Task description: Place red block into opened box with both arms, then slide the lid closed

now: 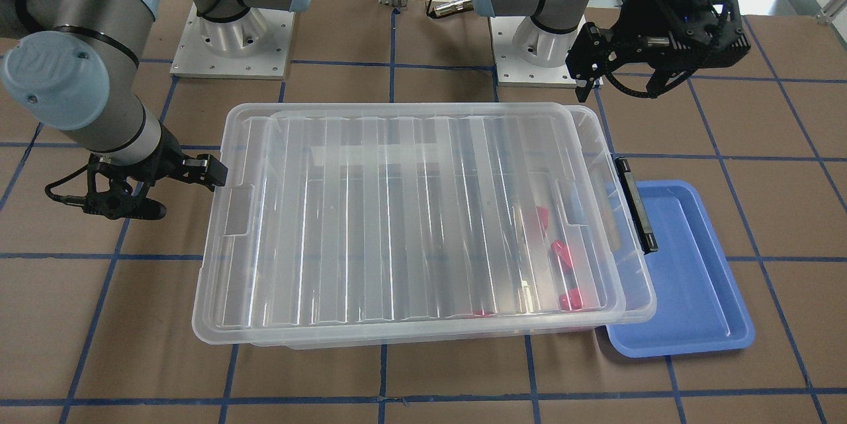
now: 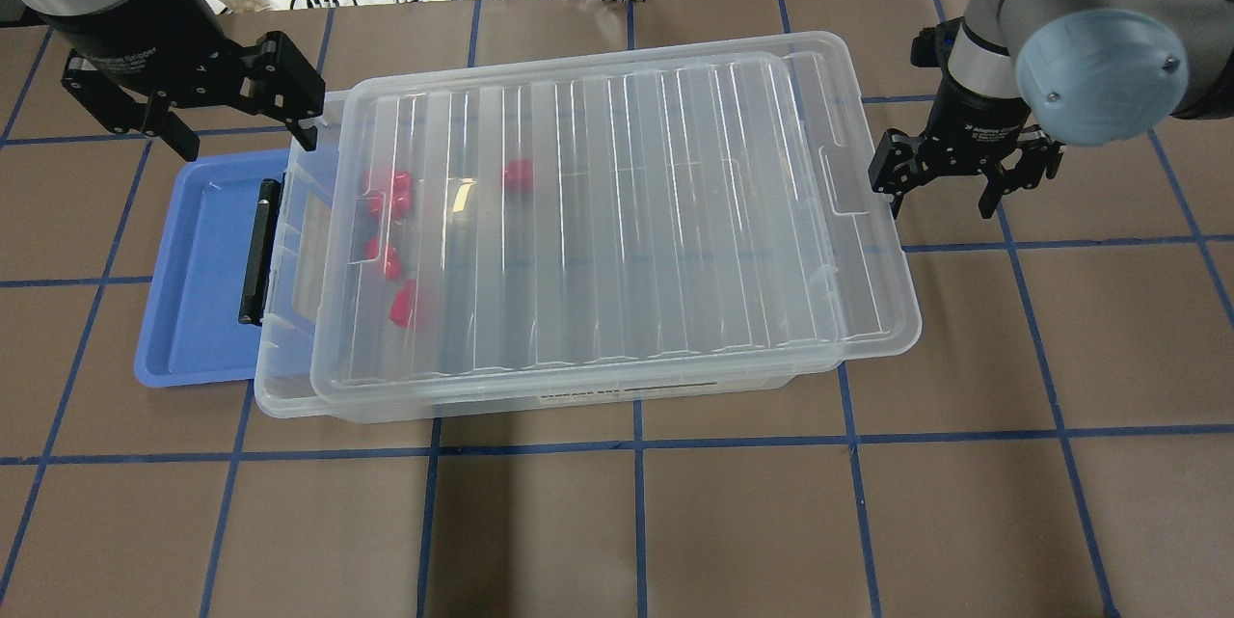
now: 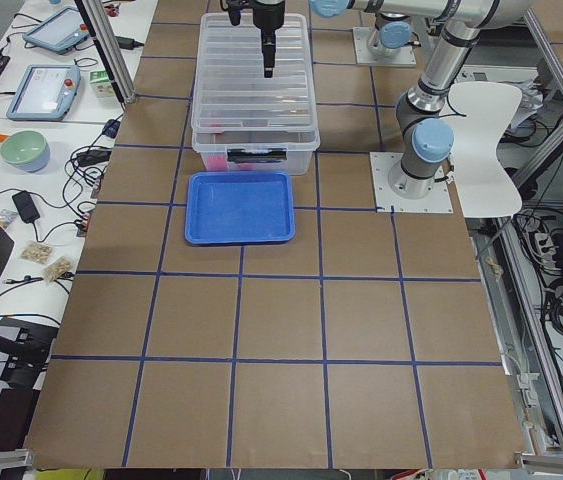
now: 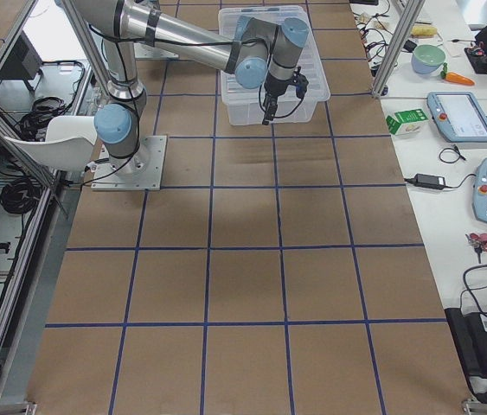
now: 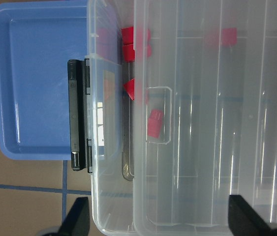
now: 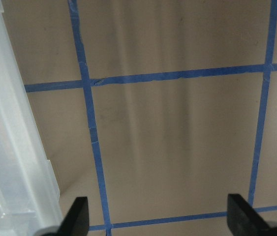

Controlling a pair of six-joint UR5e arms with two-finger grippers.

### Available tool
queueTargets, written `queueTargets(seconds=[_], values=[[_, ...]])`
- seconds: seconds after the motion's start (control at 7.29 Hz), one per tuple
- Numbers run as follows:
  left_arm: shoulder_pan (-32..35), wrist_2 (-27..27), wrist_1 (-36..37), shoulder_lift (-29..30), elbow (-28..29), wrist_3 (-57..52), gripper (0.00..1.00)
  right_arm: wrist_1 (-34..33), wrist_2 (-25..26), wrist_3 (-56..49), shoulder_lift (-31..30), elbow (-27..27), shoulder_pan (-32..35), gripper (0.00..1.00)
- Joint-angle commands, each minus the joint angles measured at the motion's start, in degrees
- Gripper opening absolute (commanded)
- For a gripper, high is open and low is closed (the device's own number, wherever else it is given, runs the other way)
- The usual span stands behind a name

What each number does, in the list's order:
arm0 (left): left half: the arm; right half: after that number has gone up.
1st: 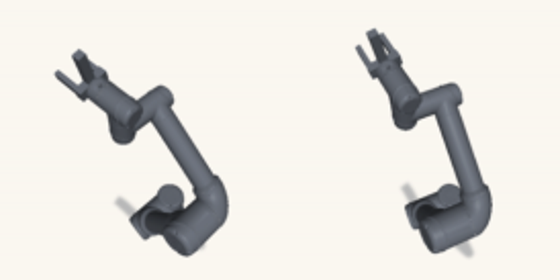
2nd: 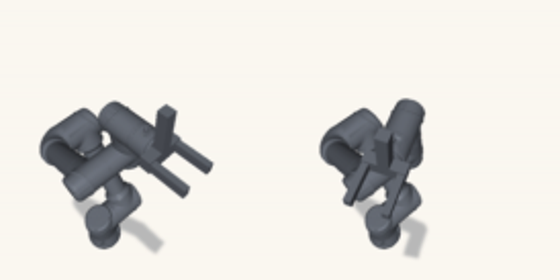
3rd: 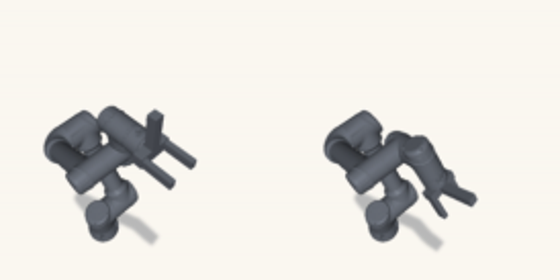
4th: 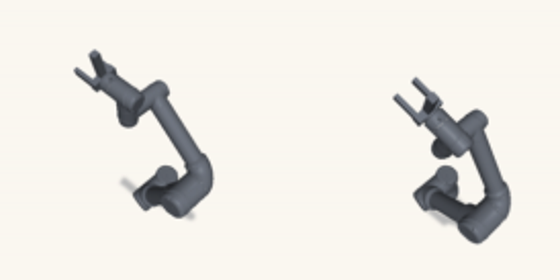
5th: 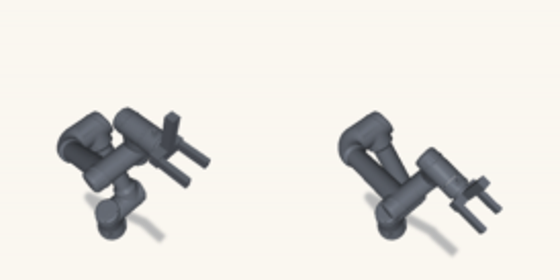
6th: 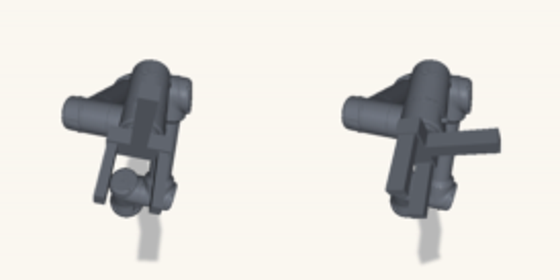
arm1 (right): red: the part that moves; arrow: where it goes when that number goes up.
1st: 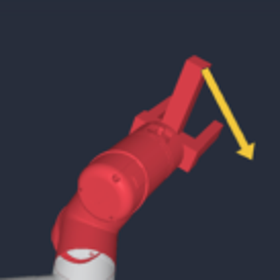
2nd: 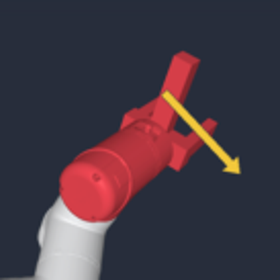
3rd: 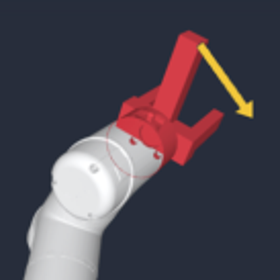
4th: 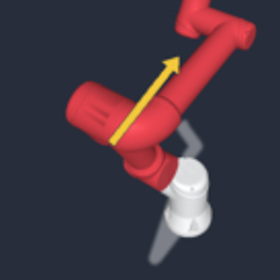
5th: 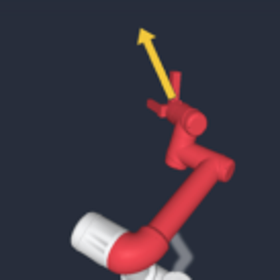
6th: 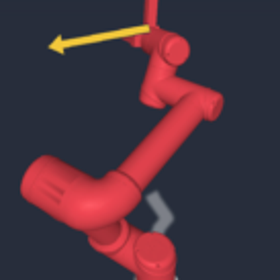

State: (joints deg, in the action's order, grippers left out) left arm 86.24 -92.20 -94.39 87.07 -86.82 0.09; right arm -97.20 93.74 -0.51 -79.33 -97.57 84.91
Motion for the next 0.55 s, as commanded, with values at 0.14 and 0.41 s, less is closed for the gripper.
queueTargets(seconds=[0.14, 0.41], values=[[0.07, 0.27, 0.0, -0.06, -0.02, 0.0, 1.0, -0.01, -0.05, 2.09, 0.06, 0.01, 2.28, 1.0], [0.07, 0.27, -0.09, -0.14, -0.02, 0.09, 1.0, -0.01, 0.03, 2.18, 0.06, 0.01, 2.63, 1.0]])
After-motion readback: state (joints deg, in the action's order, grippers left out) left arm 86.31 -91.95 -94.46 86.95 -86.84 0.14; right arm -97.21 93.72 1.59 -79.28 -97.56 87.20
